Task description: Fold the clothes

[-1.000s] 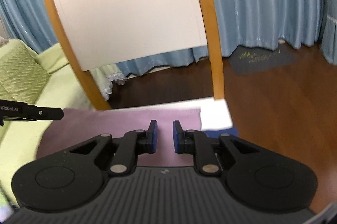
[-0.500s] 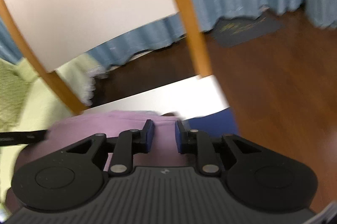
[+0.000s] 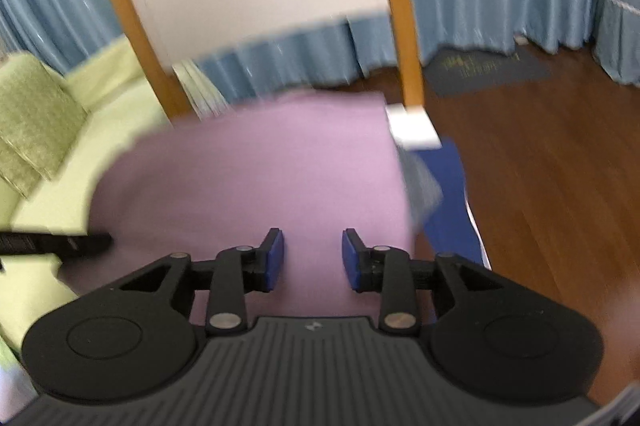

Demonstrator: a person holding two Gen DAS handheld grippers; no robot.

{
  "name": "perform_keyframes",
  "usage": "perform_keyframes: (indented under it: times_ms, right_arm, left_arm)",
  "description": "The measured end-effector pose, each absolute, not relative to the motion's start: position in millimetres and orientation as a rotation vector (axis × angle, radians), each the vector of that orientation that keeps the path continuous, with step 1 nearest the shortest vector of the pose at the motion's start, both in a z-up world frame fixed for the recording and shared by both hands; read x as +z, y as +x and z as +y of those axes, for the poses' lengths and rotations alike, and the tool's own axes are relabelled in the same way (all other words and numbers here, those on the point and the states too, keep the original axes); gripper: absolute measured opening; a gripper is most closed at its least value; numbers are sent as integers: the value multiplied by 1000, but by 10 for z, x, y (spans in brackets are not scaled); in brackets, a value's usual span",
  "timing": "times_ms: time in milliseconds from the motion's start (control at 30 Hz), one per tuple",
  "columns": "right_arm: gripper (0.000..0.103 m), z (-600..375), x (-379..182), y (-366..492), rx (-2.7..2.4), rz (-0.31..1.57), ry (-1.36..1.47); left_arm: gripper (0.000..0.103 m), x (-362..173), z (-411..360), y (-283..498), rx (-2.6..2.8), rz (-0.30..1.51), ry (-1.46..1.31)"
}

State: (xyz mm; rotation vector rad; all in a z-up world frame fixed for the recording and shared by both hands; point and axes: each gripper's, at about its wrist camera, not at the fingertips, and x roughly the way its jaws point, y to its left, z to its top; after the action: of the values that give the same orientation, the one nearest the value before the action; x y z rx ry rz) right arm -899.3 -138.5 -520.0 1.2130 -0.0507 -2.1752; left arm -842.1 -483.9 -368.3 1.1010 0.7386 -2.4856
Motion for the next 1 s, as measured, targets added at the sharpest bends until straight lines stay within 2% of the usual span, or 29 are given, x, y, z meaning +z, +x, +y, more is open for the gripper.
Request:
perform_keyframes:
  times_ms: [167,267,367,467,633,700,900,1000]
  right_arm:
    - [29,-1172,-4939,-8905,-2199,-101,1167]
    - [29,-1135,-4848,-8796,-2180,-108,1143]
    - [29,-1229,-5009,-8735,-2145,-31,1197]
    - [29,-1278,-5097,-8705,-2143,6,1232]
    - [27,-1341,-4718,-8647,-2163,-51,1029]
    - [20,-1506,-4625,-8582,-2131,-54,953]
    - [20,-2250,-4751,-8052,-2051,-62,813]
    - [20,-2474,-4940,-7778,-2127,16,684]
  left_arm:
    - [4,-3432,-4701,-8280,-2509,674,1061]
    - [6,-3474,-4582,-8212,-2490,633,1100]
    - [6,-3615,-4606,-8192,-2441,655,1109]
    - [5,-3413,-4669,-8191,-2458,634,1044]
    - [6,-3181,-4832,-8412,-2589,603,985]
    - [6,-3220,-4933,-8532,-2641,591,977]
    - [6,-3569,-5271,-8846,-2854,489,970]
    - [6,-3782,-5353,-8898,-2952,405,973]
